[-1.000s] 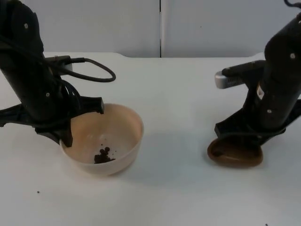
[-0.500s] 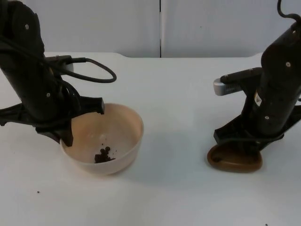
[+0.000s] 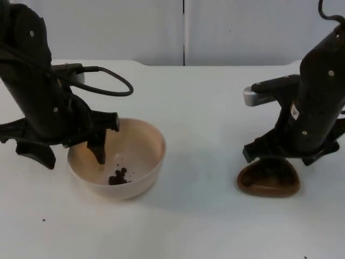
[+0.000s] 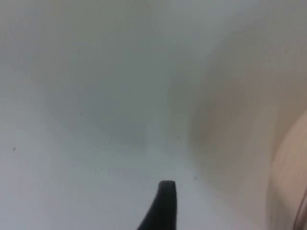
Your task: Pick up the bowl with the left hand and pour the coffee beans from the cup into the bowl with the right hand.
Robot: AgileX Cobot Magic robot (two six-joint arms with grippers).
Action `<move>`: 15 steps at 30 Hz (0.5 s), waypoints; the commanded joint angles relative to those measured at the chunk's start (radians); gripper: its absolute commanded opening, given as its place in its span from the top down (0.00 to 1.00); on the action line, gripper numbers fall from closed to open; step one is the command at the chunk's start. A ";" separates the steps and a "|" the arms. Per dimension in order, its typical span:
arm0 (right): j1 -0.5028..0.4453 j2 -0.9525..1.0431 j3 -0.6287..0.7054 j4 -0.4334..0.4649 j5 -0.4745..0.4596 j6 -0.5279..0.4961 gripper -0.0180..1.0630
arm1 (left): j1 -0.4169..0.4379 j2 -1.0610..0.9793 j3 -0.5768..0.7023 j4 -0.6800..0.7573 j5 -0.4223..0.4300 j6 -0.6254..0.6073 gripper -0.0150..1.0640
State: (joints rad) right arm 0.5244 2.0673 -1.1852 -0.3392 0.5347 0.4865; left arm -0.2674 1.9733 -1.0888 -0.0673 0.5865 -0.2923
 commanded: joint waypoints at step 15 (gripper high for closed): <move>-0.005 -0.299 0.006 0.008 0.112 -0.030 0.31 | 0.001 -0.203 -0.003 0.006 0.027 0.008 0.21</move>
State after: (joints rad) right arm 0.5244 1.8124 -1.1852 -0.3353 0.6210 0.4685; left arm -0.2674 1.8032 -1.0888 -0.0633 0.6000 -0.2903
